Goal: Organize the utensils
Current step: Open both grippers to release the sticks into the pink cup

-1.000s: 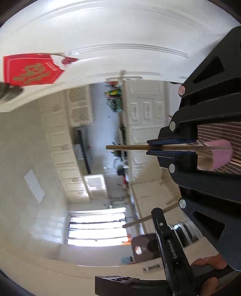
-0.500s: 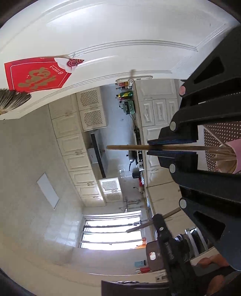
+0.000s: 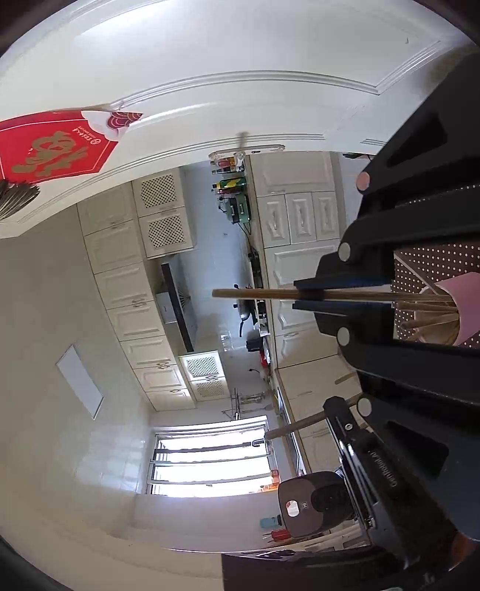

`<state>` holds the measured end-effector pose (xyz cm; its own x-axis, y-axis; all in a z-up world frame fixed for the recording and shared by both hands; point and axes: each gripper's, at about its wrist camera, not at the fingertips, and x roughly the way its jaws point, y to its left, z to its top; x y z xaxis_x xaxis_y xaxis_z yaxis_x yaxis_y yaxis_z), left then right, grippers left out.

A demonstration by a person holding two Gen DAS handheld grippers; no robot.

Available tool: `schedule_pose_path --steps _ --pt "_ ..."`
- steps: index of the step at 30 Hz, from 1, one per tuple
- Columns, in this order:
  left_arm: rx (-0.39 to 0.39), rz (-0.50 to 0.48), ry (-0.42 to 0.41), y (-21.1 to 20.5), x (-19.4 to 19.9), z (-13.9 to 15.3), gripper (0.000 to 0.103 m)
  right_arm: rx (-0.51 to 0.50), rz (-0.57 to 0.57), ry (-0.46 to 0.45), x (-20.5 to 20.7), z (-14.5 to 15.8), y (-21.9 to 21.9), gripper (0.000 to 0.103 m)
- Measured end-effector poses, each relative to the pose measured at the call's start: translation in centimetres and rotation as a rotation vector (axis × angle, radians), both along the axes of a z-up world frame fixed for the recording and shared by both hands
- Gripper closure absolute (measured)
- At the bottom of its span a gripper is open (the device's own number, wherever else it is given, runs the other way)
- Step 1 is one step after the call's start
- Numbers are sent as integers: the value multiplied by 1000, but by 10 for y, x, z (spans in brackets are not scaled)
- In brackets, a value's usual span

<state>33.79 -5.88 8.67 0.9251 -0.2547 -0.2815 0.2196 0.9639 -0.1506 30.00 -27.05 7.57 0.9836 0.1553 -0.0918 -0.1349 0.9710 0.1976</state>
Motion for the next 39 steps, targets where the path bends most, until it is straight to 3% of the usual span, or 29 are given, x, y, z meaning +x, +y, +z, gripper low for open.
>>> schedule_pose_path --steps 15,18,20,39 --pt "24 -12 62 4 -6 -12 96 -3 34 84 4 -13 9 99" --pt "26 -5 71 5 -7 -11 79 -6 38 98 4 -15 11 99" --pt "20 4 59 7 -11 -10 54 -6 41 107 4 -16 10 99" --pt "17 30 59 24 -45 4 46 9 56 134 -16 -2 5 97"
